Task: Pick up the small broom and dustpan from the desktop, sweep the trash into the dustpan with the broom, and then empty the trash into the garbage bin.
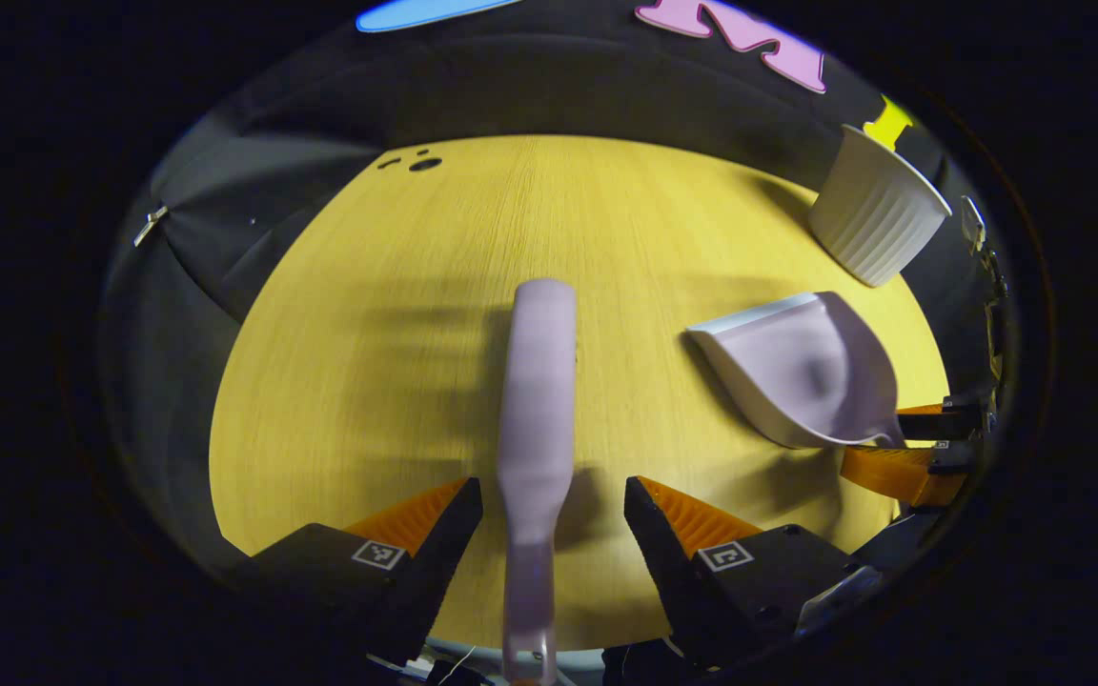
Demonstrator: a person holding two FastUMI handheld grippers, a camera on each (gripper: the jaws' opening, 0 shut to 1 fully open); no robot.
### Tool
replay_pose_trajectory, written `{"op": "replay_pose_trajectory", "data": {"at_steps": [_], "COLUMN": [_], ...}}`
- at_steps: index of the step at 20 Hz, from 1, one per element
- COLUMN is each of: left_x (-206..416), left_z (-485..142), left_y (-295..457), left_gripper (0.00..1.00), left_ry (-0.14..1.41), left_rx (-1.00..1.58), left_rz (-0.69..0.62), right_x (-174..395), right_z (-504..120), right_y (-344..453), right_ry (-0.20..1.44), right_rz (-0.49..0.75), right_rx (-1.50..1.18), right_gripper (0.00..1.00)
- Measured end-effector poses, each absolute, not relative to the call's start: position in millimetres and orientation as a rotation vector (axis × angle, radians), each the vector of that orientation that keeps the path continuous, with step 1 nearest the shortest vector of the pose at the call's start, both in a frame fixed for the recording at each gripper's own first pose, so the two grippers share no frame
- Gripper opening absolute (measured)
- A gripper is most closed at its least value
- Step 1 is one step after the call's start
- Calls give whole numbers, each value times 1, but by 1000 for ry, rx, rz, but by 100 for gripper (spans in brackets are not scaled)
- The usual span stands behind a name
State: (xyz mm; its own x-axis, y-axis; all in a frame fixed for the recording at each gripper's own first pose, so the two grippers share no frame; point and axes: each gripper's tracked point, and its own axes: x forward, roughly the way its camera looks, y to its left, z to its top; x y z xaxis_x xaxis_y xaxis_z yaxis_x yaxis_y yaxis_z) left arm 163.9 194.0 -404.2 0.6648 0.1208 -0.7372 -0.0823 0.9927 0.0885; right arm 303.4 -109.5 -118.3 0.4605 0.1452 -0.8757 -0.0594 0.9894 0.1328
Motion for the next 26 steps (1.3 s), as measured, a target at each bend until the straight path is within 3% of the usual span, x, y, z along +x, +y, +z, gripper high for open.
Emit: {"op": "replay_pose_trajectory", "data": {"at_steps": [5, 9, 12, 17, 20, 26], "left_x": [146, 114, 77, 17, -7, -19], "left_z": [-296, -193, -133, -98, -97, -120], "left_y": [181, 174, 164, 144, 128, 96], "left_gripper": [96, 96, 95, 95, 96, 96], "left_ry": [522, 227, 64, -66, -109, -66], "left_rx": [87, 114, 144, 104, 118, 102], "left_rz": [82, 90, 112, 108, 95, 28], "right_x": [321, 338, 336, 293, 264, 228], "right_z": [-28, 57, 121, 217, 231, 213], "right_y": [-128, -130, -154, -150, -149, -144], "right_ry": [860, 648, 453, 136, 76, 124], "right_rz": [113, 88, 17, 2, -5, 7], "right_rx": [-10, 67, 19, 21, -1, 5], "right_gripper": [100, 99, 99, 99, 99, 98]}}
